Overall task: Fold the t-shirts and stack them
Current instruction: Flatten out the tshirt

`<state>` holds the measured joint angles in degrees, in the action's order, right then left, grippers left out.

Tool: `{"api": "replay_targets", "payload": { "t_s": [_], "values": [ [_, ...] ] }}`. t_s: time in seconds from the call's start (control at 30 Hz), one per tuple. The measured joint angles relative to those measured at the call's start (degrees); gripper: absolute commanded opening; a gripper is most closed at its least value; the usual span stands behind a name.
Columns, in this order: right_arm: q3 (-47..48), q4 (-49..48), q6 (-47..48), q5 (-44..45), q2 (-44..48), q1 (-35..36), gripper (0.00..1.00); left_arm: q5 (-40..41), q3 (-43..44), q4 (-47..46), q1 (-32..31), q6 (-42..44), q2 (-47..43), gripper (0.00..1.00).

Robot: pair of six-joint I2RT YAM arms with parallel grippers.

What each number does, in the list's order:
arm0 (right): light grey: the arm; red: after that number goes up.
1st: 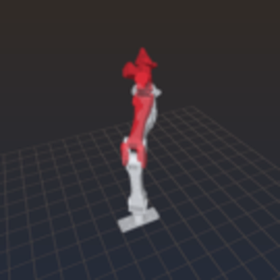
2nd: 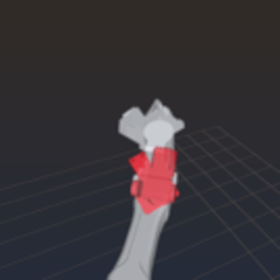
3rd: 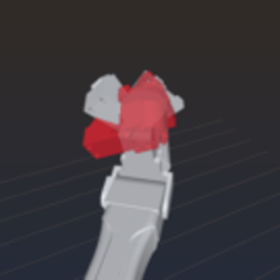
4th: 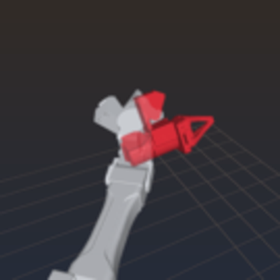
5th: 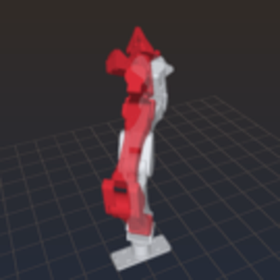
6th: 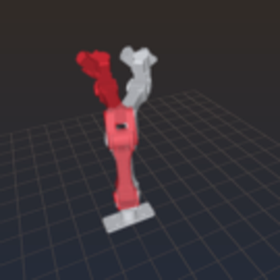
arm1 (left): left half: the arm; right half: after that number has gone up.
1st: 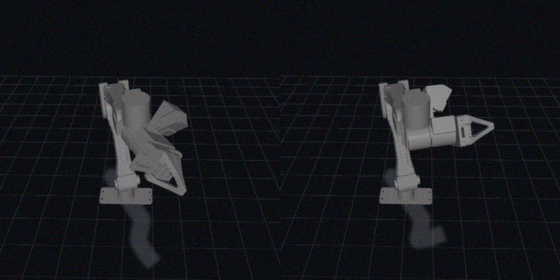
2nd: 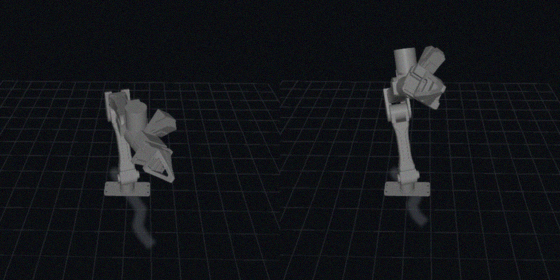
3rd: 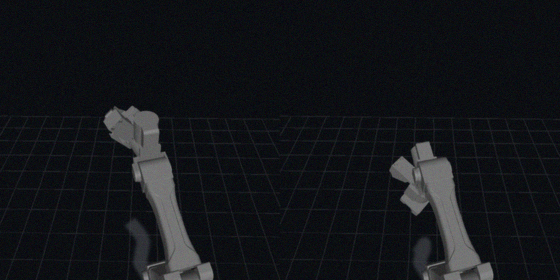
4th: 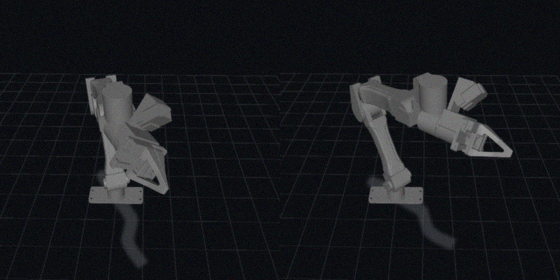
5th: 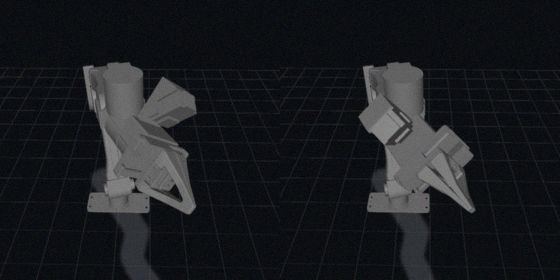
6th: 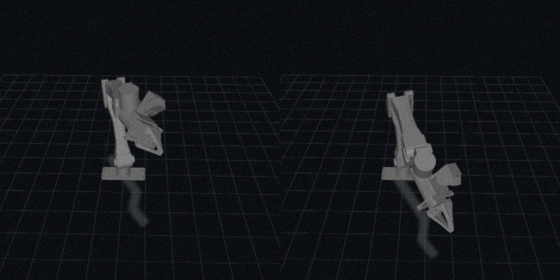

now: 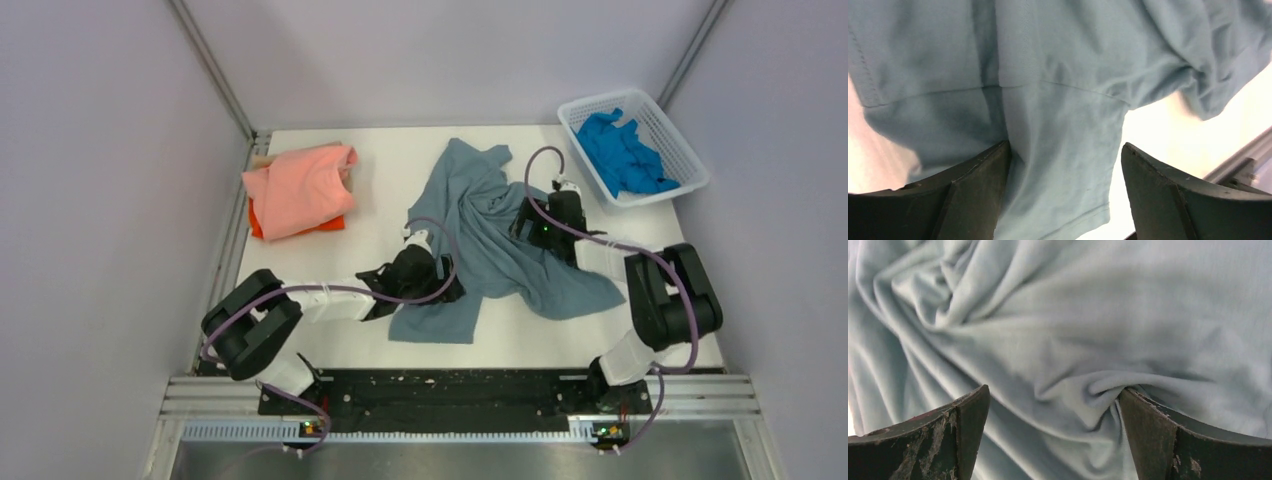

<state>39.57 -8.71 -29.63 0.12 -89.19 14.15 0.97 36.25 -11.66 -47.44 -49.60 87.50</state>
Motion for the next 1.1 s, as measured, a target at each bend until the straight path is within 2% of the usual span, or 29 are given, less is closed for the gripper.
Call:
{"api": "replay_targets", "payload": {
  "t_s": [0.13, 0.3, 0.5, 0.67, 0.8, 0.97, 1.1],
  "values": [
    [7.91, 0.72, 2.12, 2.25, -6.56, -0.02, 0.99, 6.88, 6.05, 11.8, -1.73, 1.86, 0.24, 0.89],
    [9.01, 2.38, 3.3, 3.69, -3.63, 0.0, 0.99, 14.29, 11.74, 19.8, -0.63, 5.46, -2.01, 0.92],
    [0.42, 4.68, 2.58, 10.36, 14.64, 0.0, 0.99, 17.94, 11.47, 27.69, -0.66, 6.05, -12.11, 0.99],
    [-9.62, 7.06, 0.83, 16.74, 32.87, -0.02, 0.99, 14.6, 6.49, 34.29, -1.57, 4.26, -19.19, 0.99],
    [-13.49, 10.1, 0.28, 17.94, 40.11, -0.02, 0.99, 11.47, 2.23, 41.38, -4.57, 1.44, -22.12, 0.99],
    [-14.47, 12.09, 0.02, 17.11, 41.29, -0.02, 0.99, 7.67, -1.44, 42.86, -7.15, -1.27, -22.51, 0.85],
    [-14.58, 13.09, 0.02, 16.06, 41.31, -0.02, 0.99, 6.27, -2.93, 40.83, -7.39, -3.13, -18.86, 0.64]
  ]
}}
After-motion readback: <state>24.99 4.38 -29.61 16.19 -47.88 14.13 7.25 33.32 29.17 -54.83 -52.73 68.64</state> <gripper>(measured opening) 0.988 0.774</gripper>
